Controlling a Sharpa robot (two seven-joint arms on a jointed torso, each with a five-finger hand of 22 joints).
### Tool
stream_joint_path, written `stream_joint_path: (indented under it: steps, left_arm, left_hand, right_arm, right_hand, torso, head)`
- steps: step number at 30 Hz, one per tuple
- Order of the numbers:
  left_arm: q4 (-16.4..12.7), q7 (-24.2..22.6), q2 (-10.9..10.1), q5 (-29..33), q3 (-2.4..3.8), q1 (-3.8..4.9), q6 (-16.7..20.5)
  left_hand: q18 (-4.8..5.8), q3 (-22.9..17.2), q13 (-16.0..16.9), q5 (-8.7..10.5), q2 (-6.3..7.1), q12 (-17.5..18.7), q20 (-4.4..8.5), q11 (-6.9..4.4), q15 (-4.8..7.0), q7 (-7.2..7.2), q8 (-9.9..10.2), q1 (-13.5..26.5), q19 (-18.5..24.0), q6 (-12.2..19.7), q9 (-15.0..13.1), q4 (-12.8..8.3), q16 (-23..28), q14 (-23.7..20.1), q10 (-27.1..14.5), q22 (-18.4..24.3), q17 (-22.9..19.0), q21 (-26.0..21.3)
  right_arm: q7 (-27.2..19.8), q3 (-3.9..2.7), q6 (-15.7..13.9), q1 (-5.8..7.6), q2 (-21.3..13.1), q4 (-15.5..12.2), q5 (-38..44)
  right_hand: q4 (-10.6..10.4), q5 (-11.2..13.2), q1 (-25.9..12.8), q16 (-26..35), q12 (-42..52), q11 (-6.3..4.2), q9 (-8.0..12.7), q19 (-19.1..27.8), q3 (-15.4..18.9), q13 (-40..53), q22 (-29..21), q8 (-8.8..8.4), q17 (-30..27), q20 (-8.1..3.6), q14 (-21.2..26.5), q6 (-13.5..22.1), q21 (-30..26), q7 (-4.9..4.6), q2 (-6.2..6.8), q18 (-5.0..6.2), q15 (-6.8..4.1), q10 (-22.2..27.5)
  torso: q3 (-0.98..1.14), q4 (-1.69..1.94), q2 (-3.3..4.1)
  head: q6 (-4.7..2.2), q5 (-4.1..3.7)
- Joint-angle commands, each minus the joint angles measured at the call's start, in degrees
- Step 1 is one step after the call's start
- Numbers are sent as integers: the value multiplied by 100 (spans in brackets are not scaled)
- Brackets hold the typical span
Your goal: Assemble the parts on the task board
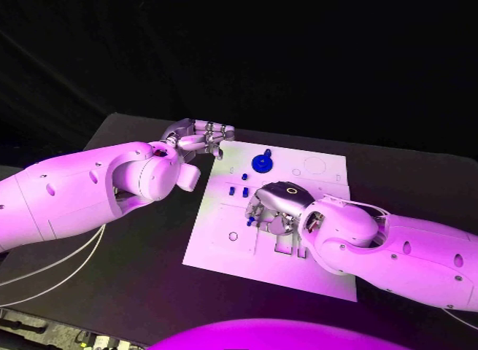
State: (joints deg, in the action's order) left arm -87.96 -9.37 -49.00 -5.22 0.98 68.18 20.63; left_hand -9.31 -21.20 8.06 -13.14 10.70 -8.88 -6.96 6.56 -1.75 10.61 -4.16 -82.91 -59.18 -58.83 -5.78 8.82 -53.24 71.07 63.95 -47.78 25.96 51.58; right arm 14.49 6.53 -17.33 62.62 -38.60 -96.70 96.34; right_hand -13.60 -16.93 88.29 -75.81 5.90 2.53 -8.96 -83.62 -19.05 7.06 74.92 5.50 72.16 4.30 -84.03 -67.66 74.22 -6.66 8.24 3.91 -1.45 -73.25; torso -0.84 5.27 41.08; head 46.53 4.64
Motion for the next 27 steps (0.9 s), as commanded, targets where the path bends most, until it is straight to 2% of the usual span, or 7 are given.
stream_joint_path:
  steps: [1,10,13,15,20,27]
  left_arm:
    - [-12,-6,7,3,4,5,-92]
    - [-18,0,6,3,4,5,-89]
    - [-20,3,5,3,4,5,-92]
    - [-21,7,3,3,4,5,-91]
    - [-21,14,-1,3,4,6,-89]
    - [-20,31,-5,2,4,6,-95]
  left_hand:
    - [-80,31,8,13,-38,-31,-3,-3,-1,5,19,1,36,32,5,-2,22,-32,-43,4,-5,-38]
    - [-80,31,8,13,-38,-31,-3,-3,-1,5,19,1,36,32,5,-2,22,-32,-43,4,-5,-38]
    - [-80,31,8,13,-38,-31,-3,-3,-1,5,19,1,36,32,5,-2,22,-32,-43,4,-5,-38]
    - [-80,31,8,13,-38,-31,-3,-3,-1,5,19,1,36,32,5,-2,22,-32,-43,4,-5,-38]
    - [-80,31,8,13,-38,-31,-3,-3,-1,5,19,1,36,32,5,-2,22,-32,-43,4,-5,-38]
    - [-83,36,8,12,-41,-37,-5,-1,-4,7,18,1,43,38,10,-3,23,-36,-55,18,-9,-54]
  right_arm:
    - [42,7,230,-5,28,20,102]
    - [124,32,346,-16,106,83,146]
    - [189,37,311,-20,116,102,182]
    - [218,39,282,-21,116,111,194]
    - [239,42,179,-22,104,107,206]
    - [222,42,-157,-26,7,-11,214]
  right_hand:
    - [5,-20,-80,-15,-27,26,-1,-78,-36,-5,1105,12,-2,6,-283,-39,15,13,-15,-92,-17,-25]
    - [15,1,-144,-8,-50,33,-6,-61,-27,-10,1096,1,-18,11,-278,-21,-30,8,-1,-84,-11,-9]
    - [13,6,-234,-16,-109,62,4,-31,-17,-28,1079,-46,-20,25,-274,55,-106,-21,34,-71,12,70]
    - [-1,-20,-319,-35,-183,110,28,-26,-8,-57,1076,-115,-7,47,-275,172,-118,-76,78,-71,51,194]
    - [4,-52,-442,-58,-226,198,74,-5,22,-96,1063,-192,-5,102,-271,380,-172,-170,172,-64,122,393]
    - [50,20,-552,-4,-206,273,146,112,109,-153,987,-198,-108,168,-234,663,-468,-213,281,-8,185,707]
  torso:
    - [-3,1,-1]
    - [-3,1,3]
    - [-1,3,3]
    - [0,2,2]
    - [-2,-2,-2]
    - [1,-3,-5]
  head:
    - [-4,3]
    - [-5,1]
    - [1,1]
    - [3,4]
    - [7,6]
    - [-9,1]
